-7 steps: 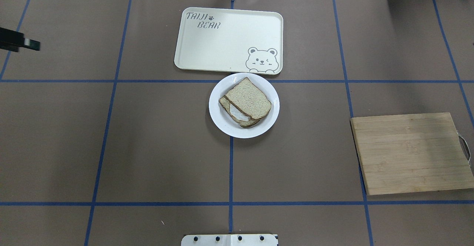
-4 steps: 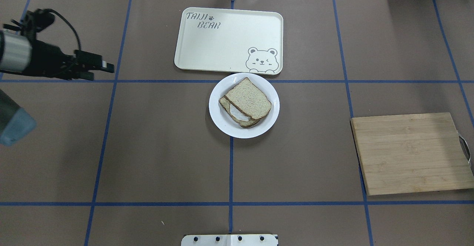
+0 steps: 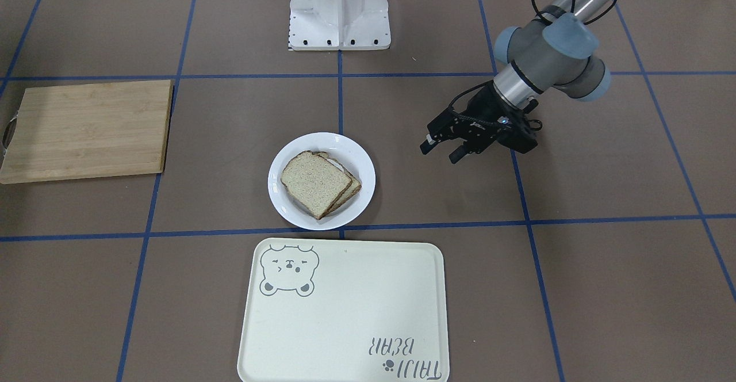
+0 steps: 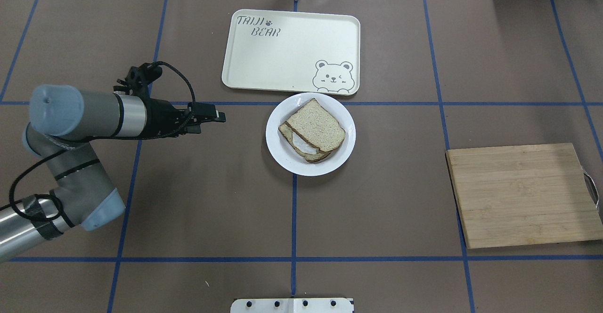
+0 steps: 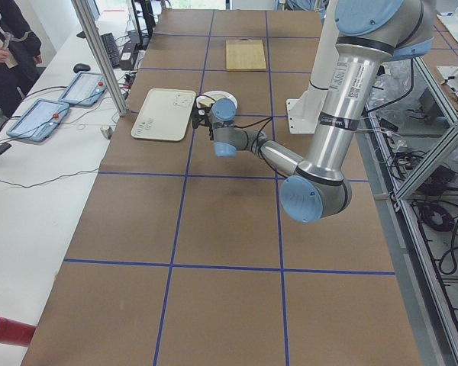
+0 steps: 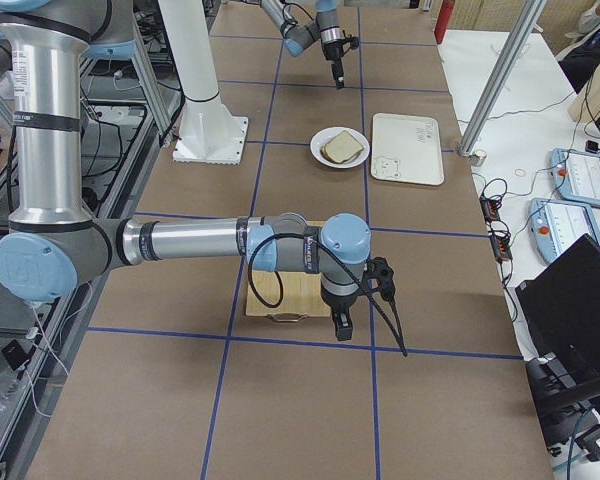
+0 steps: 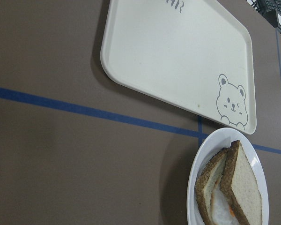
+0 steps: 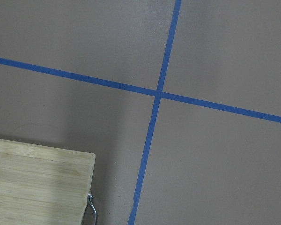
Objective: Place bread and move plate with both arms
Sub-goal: 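Reach the left gripper toward the rim of the white plate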
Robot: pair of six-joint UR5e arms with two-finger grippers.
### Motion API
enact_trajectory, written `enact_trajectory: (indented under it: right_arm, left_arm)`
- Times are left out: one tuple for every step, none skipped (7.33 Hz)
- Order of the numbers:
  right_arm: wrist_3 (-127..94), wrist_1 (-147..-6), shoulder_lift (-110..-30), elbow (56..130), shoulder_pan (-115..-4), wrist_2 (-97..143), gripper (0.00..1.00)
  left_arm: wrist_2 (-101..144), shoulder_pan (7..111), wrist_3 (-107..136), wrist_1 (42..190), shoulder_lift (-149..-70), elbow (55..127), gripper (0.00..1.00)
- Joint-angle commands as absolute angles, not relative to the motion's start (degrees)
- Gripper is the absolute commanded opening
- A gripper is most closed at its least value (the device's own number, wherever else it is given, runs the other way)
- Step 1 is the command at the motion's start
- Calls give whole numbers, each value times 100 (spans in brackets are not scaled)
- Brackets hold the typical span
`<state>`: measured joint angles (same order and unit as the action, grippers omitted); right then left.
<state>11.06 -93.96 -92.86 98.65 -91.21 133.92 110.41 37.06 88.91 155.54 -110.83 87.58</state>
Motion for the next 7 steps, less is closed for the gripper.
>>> enact_trajectory:
  right_arm:
    - [1099, -9396, -9290, 9861, -9123, 13395, 100]
    - [1090, -9396, -9290, 9870, -9123, 13403, 100]
    - [1081, -9396, -9290, 9861, -9123, 13395, 100]
    - [1081, -9396, -9281, 9861, -9123, 13395, 100]
    - [1081, -9396, -9290, 9861, -9123, 13395, 100]
    - [1081, -9396, -9290, 9861, -9123, 13395, 100]
    - [1072, -9396, -9290, 9861, -9123, 13403, 100]
  left_arm:
    - [10890, 3350, 9131, 16161, -11399, 8202, 73]
    - [10663, 3149, 9141, 16172, -11460, 8226, 69]
    - [10470, 2999, 9141, 16146, -11591, 8200, 69]
    - [10215, 2823, 9141, 16119, -11680, 8174, 63]
    - [10109, 2691, 9141, 16093, -11733, 8139, 62]
    - [10029, 2637, 9141, 16093, -11751, 8095, 62]
    - [10028, 2628, 9141, 16084, -11768, 8025, 62]
